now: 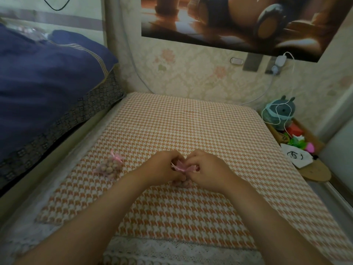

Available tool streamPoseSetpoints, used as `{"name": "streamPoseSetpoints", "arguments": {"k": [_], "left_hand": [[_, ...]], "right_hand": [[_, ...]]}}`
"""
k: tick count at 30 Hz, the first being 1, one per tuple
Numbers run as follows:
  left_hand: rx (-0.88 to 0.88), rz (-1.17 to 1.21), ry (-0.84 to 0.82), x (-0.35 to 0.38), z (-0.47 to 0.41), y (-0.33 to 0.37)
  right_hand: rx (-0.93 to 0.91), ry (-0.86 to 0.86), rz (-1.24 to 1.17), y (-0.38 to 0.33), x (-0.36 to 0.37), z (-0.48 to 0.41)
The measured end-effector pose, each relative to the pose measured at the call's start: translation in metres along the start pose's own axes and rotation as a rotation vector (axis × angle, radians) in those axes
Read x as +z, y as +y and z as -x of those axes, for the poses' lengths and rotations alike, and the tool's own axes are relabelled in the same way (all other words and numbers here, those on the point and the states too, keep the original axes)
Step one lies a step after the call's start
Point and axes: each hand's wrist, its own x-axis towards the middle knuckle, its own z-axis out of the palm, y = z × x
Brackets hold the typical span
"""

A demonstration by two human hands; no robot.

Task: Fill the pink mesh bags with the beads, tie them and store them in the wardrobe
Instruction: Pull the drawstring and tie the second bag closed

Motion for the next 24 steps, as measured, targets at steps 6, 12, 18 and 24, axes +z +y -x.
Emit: {"name": "streamPoseSetpoints", "arguments": {"k": [6,12,18,24], "left_hand": [[0.012,0.009,-0.010,-0.004,0.001,0.003],[-0.044,-0.034,-0.042,-0.009,0.005,0.009],[-0.044,-0.071,-0.069,-0.011,0.006,0.012],[-0.031,-0.092,-0.062,-0.015,0.007,0.009]], "right_hand": [[0.014,-0.051,-0.029,-0.006,0.002,-0.002],[0.047,-0.046,0.001,-0.005,0.000,0.003],[0.029,-0.063,0.037,-0.007,-0.006,0.003],[0.149,-0.075,-0.177,-0.002,-0.005,0.005]]}}
